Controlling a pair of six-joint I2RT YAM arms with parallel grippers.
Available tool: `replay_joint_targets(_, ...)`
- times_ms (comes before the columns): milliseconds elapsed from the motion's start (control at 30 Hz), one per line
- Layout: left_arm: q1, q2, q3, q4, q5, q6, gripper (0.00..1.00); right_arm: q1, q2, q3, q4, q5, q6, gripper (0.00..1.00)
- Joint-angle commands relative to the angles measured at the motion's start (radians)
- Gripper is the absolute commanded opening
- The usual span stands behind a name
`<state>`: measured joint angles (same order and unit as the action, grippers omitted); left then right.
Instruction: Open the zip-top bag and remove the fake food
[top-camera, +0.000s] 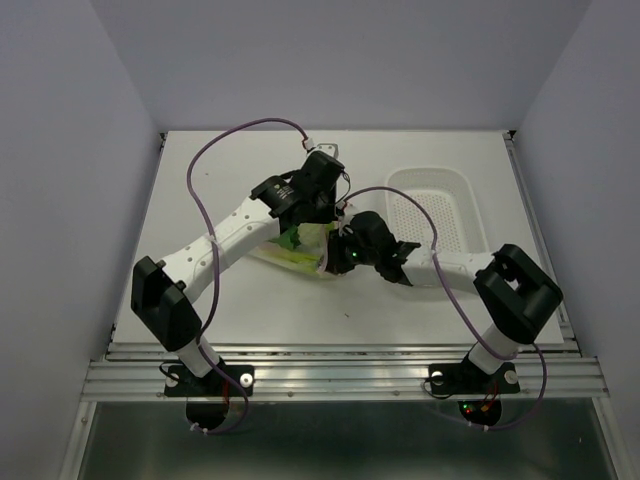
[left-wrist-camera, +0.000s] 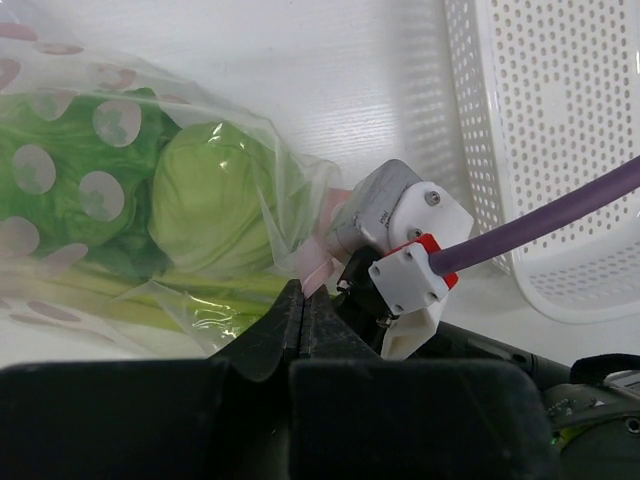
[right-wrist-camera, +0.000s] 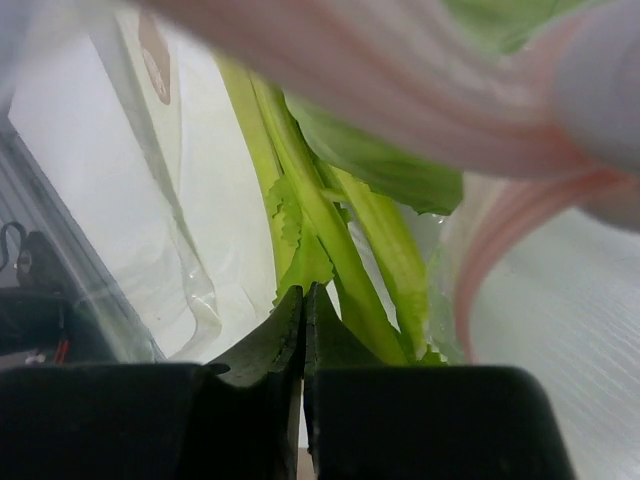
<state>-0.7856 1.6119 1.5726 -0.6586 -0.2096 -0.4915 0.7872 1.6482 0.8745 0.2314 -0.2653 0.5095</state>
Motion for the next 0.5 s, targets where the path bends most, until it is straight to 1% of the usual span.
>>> replay_joint_targets(0, -0.006, -0.067, -0.026, 0.057, -0.03, -0.005, 0.0, 0.012, -0.067, 0.041, -0.007, 0.026, -0.025, 0.01)
replay_joint_targets(133, -0.006, -0.084, -0.055, 0.071, -0.025, 0.002, 0.0, 0.012, -0.116, 0.069, -0.059, 0.061, -0.043, 0.01)
replay_joint_targets(267, -0.006, -0.106, -0.091, 0.082, -0.028, 0.013, 0.0, 0.012, -0.166, 0.106, -0.125, 0.142, -0.074, 0.01)
replay_joint_targets(333, -0.006, -0.119, -0.106, 0.092, -0.024, 0.018, 0.0, 0.012, -0.189, 0.13, -0.159, 0.158, -0.095, 0.01)
replay_joint_targets(467, -0.006, -0.129, -0.129, 0.097, -0.022, 0.021, 0.0, 0.012, -0.209, 0.185, -0.228, 0.204, -0.12, 0.01)
